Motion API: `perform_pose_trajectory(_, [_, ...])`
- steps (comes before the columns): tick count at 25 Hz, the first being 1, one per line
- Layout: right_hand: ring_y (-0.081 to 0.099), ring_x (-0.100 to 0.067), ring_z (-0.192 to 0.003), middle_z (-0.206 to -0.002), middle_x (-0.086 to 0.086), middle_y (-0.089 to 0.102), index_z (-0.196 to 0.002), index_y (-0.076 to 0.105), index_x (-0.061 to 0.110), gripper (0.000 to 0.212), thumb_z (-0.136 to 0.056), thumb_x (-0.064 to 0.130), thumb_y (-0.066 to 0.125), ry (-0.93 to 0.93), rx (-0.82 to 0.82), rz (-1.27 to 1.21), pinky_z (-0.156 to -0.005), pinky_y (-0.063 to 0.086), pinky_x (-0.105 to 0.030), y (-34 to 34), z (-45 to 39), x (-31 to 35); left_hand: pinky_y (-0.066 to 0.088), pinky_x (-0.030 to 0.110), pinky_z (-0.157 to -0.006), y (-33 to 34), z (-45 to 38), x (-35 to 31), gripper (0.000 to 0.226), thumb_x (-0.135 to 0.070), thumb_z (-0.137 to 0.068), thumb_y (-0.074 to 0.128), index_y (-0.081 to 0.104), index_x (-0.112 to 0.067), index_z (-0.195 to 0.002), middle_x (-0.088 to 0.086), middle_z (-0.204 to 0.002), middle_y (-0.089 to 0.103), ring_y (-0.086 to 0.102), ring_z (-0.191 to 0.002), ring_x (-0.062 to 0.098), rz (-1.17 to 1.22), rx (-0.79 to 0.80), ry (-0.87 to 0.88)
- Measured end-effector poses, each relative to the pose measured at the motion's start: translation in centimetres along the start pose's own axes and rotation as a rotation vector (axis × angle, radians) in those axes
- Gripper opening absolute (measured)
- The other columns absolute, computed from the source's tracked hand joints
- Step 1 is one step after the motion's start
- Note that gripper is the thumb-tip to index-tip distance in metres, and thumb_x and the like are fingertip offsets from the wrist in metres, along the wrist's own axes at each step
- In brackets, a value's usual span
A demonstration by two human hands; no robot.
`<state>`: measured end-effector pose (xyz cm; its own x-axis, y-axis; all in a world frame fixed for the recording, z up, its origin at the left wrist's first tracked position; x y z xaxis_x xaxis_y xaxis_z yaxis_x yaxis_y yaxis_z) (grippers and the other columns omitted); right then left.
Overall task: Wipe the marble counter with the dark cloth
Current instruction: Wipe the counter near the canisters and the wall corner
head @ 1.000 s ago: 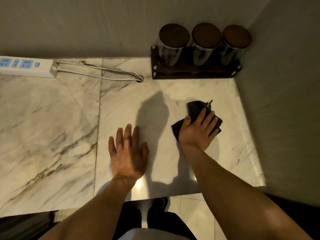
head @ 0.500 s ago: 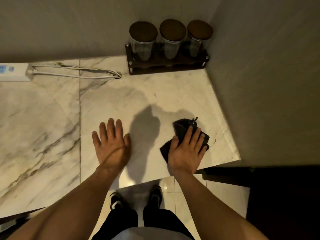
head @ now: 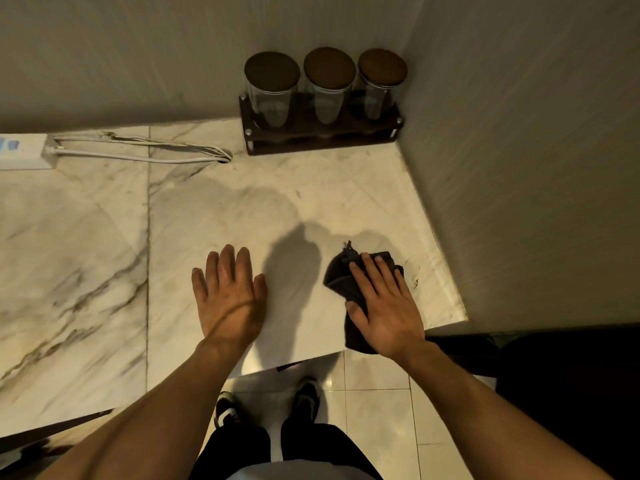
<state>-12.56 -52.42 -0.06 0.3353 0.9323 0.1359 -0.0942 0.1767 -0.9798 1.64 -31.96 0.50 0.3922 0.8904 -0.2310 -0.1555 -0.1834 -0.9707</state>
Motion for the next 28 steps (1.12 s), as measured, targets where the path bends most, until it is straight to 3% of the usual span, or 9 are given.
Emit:
perform_pose_trajectory(5, [-0.003,-0.014,-0.147,-0.16,0.004,0.005,-0.151,0.013,0.03,0.066,-0.093,0.052,0.032,-0.247,0.072,0.058,-0.119,0.006,-0.041,-0.4,-2.2,-1.2,0.008,0.057,-0.115,0.5,-0.2,-0.4,0.061,-0.044,-0.094,0.025,0.032,-0.009,-0.143,0.018,-0.153,0.029,0.016,-0.142,0.039,0.021,-0.004,-0.064])
perform_pose_trajectory(9, [-0.003,-0.014,-0.147,-0.16,0.003,0.007,-0.151,0.013,0.031,0.067,-0.09,0.051,0.034,-0.322,0.1,0.077,-0.119,0.004,-0.041,-1.1,-5.0,-1.6,-0.005,0.053,-0.116,1.2,-0.1,-0.4,0.064,-0.048,-0.096,0.018,0.017,-0.013,-0.15,0.015,-0.159,0.014,0.001,-0.146,0.035,-0.027,0.065,-0.082])
perform_pose_trajectory(20, [0.001,-0.017,-0.147,-0.161,0.002,0.009,-0.151,0.013,0.028,0.069,-0.09,0.055,0.031,-0.329,0.066,0.061,-0.119,0.006,-0.043,-2.7,-13.8,-2.6,0.015,0.058,-0.113,1.0,-0.4,-0.7,0.065,-0.045,-0.092,0.03,0.029,-0.009,-0.146,0.018,-0.153,0.031,0.02,-0.143,0.037,-0.133,0.063,-0.11])
perform_pose_trajectory(28, [-0.003,-0.017,-0.147,-0.162,0.001,0.003,-0.152,0.008,0.029,0.07,-0.09,0.057,0.02,-0.147,0.056,0.036,-0.119,0.001,-0.041,-3.4,-19.6,-4.2,0.017,0.059,-0.112,1.2,-0.5,-0.6,0.067,-0.049,-0.092,0.026,0.03,-0.01,-0.147,0.017,-0.154,0.03,0.02,-0.143,0.037,-0.163,0.096,-0.119])
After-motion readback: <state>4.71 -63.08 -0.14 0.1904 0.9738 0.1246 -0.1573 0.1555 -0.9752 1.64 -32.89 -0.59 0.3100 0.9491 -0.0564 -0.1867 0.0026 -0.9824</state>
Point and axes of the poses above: each hand's wrist, its own z-axis away from the middle knuckle, its own y-axis out of the palm, x = y × z, the point moved 8 cm from there along -z, towards the middle knuckle
